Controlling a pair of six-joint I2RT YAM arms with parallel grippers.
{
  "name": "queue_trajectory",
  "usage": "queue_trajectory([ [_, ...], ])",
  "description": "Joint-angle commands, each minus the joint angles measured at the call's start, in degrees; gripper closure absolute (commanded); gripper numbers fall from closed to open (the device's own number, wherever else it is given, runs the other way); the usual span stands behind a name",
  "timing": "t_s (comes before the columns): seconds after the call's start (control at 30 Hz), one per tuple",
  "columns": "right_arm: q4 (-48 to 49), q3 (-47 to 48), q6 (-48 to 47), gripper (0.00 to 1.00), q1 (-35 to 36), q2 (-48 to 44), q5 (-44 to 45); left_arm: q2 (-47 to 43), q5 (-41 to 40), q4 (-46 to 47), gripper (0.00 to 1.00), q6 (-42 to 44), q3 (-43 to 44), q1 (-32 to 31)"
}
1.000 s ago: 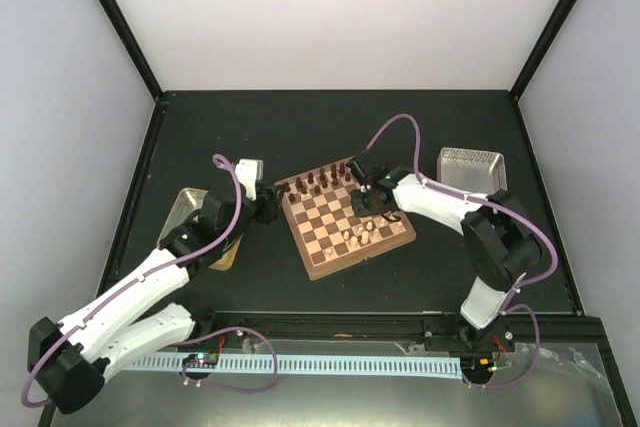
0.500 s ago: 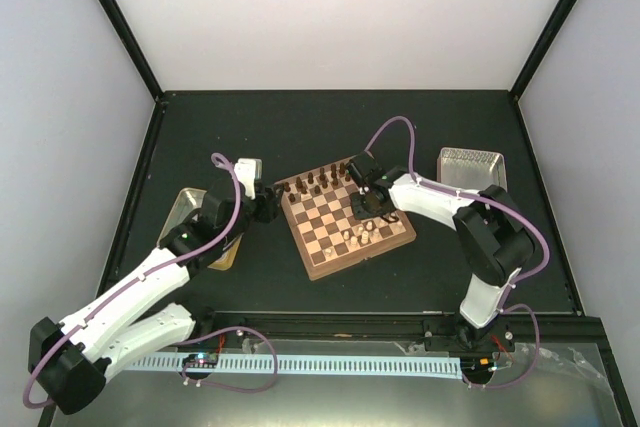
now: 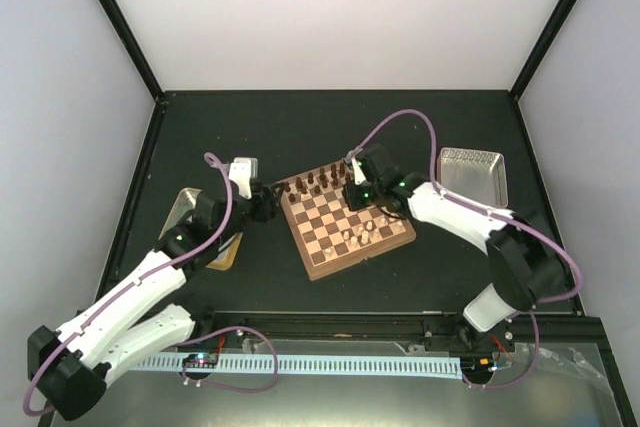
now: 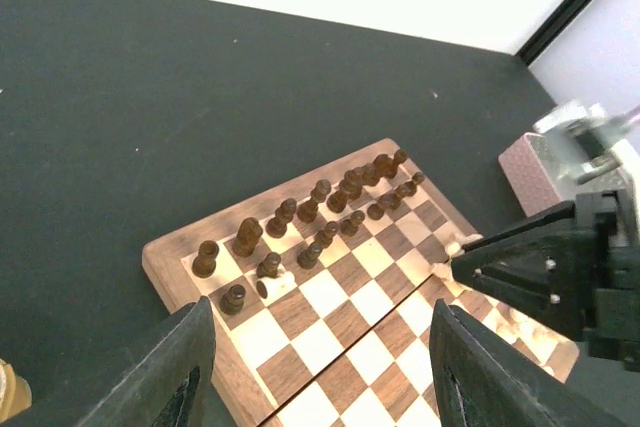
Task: Set up the chess pieces on the board
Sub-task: Place the chess piece on the chessboard.
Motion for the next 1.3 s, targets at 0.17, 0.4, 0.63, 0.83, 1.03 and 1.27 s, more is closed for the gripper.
queue_trajectory([
  [0.17, 23.44, -7.3, -8.3, 0.94, 1.04, -13.27, -31.89, -2.57, 19.97, 1.1, 0.35, -2.25, 4.61, 2.82],
  [0.4, 26.67, -9.22, -10.94, 0.95, 2.46, -17.03, -47.49, 0.19, 38.34, 2.76, 0.35, -3.99, 7.93, 3.24],
  [0.63, 23.85, -8.05, -13.3, 0.95, 3.26, -17.48, -49.07, 3.16, 47.74, 4.53, 0.52, -5.28, 8.23, 3.25],
  [0.83, 24.02, -7.78, -13.56, 0.95, 3.31, -17.41, -46.87, 5.51, 50.76, 0.49, 0.66, -5.35, 10.54, 3.32],
  [1.03, 25.04, -8.11, -13.05, 0.95, 3.31, -17.53, -43.48, 6.67, 49.59, -1.18, 0.65, -6.48, 10.29, 3.43],
  [1.27, 26.08, -8.86, -12.71, 0.95, 3.3, -18.19, -40.86, 7.68, 47.37, -2.12, 0.71, -8.37, 9.92, 3.98],
])
